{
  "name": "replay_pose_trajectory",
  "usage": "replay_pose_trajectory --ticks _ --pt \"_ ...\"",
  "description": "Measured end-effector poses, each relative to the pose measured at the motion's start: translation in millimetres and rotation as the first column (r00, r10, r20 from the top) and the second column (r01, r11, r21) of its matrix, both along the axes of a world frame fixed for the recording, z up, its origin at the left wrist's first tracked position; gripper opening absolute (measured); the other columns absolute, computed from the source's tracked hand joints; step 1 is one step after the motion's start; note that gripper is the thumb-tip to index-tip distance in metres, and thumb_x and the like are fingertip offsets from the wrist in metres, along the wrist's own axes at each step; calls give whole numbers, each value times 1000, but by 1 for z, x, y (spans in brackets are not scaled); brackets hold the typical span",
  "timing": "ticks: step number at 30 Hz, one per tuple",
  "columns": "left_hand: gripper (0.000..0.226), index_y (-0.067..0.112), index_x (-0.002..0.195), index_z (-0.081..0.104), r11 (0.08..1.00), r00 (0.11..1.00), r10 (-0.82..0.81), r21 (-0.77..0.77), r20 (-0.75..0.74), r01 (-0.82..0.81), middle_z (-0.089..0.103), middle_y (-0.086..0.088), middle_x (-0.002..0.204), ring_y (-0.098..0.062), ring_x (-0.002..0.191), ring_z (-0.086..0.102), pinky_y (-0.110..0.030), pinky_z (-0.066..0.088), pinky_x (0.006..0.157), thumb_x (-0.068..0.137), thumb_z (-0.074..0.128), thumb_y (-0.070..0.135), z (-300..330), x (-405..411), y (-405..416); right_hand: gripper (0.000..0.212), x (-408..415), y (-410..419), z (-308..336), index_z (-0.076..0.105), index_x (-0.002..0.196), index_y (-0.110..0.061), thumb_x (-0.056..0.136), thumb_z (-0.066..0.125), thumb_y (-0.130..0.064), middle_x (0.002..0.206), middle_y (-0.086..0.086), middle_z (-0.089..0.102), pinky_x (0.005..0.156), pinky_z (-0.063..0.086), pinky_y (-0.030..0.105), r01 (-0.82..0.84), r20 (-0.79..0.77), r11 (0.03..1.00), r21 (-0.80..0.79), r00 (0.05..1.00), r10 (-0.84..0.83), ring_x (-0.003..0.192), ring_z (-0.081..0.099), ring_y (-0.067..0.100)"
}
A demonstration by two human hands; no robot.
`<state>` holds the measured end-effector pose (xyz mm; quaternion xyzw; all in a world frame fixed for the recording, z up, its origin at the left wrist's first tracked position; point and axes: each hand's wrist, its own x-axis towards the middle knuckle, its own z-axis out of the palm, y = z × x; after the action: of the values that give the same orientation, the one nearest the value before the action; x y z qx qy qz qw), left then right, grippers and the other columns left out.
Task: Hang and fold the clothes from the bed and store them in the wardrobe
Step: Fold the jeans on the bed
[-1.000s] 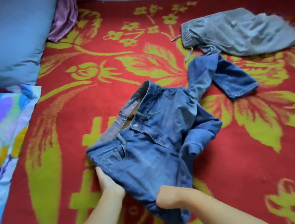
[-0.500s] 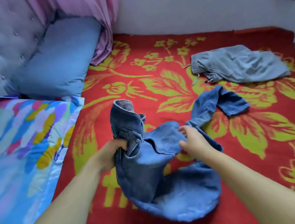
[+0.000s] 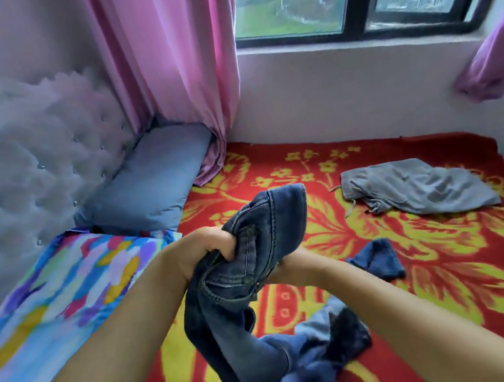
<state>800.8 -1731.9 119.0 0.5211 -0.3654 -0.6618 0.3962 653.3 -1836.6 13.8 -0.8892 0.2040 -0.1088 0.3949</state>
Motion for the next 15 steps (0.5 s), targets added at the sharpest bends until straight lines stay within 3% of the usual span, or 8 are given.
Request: replay_pose_trajectory --ticks 2,4,7,11,15 --pt "24 1 45 66 998 999 45 -38 -7 -45 61 -10 47 -19 41 60 -18 48 42 23 57 9 10 6 -4 18 -6 -7 15 69 103 -16 85 69 -19 103 -4 68 85 49 30 63 -56 998 5 996 -62 96 61 14" --pt "33 0 55 71 997 997 70 -27 -17 -71 67 -13 55 -22 48 65 -23 53 45 25 61 9 14 15 -12 12 -19 -12 24 70 95 -17 87 64 -10 91 -3 69 81 50 33 150 -43 981 126 988 -145 83 62 9" --pt "51 -1 88 67 995 999 53 -84 -4 -53 74 -13 77 -22 65 72 -27 57 57 38 69 5 16 28 -21 13 -44 -20 41 66 100 0 89 60 -3 89 6 65 83 52 40 324 54 897 301 933 -355 83 58 14" --pt "48 -1 114 58 965 997 0 -260 74 19 72 -12 104 -22 92 70 -28 57 76 66 62 -4 13 39 -32 20 -69 -27 74 61 107 -12 87 60 -9 85 1 65 65 49 20 473 77 848 241 861 -502 70 58 7" --pt "49 5 115 62 956 956 -48 -264 290 128 70 -9 113 -22 106 67 -32 52 90 67 72 10 4 28 -41 10 -88 -30 89 61 95 -10 85 60 -9 76 -1 62 58 44 21 561 38 814 152 819 -572 66 56 11"
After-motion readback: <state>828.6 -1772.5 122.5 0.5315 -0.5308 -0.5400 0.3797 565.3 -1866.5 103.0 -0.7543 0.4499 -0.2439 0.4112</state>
